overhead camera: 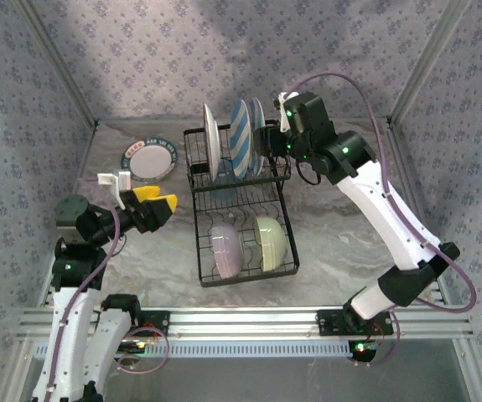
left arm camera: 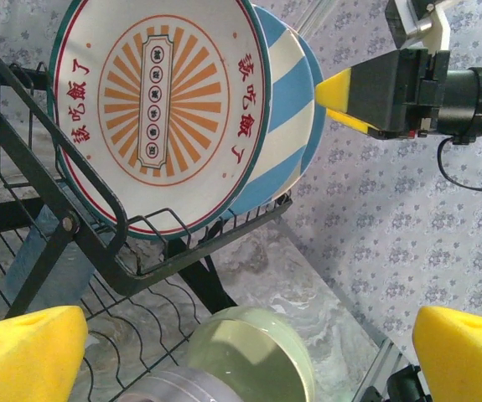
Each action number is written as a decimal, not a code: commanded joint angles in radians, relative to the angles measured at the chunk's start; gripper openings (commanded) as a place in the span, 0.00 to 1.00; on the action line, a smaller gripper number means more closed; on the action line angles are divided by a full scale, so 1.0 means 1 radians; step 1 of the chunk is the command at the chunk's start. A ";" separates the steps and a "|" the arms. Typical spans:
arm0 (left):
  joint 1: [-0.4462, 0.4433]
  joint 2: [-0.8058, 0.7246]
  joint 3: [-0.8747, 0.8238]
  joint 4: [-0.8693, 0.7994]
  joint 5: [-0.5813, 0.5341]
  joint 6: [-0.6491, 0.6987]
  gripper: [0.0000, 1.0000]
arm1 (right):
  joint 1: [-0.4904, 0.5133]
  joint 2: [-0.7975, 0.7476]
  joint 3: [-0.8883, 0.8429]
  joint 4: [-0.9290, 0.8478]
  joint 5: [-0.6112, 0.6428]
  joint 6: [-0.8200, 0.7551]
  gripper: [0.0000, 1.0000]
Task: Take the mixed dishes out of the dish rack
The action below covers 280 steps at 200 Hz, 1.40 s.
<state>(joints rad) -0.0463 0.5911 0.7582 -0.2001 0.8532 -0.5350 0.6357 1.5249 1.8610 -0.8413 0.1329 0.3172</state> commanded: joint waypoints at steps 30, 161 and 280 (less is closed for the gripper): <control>-0.004 -0.028 -0.009 0.060 0.053 -0.009 0.99 | -0.025 0.036 0.039 0.020 -0.035 0.014 0.57; -0.004 -0.020 -0.010 0.046 0.032 -0.012 0.99 | -0.019 0.109 0.081 0.047 -0.036 0.040 0.19; -0.005 -0.016 -0.007 0.027 0.012 -0.008 0.99 | 0.015 0.111 0.108 0.052 0.104 0.101 0.00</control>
<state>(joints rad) -0.0471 0.5770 0.7471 -0.1810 0.8673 -0.5465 0.6399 1.6306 1.9297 -0.7975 0.1982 0.4038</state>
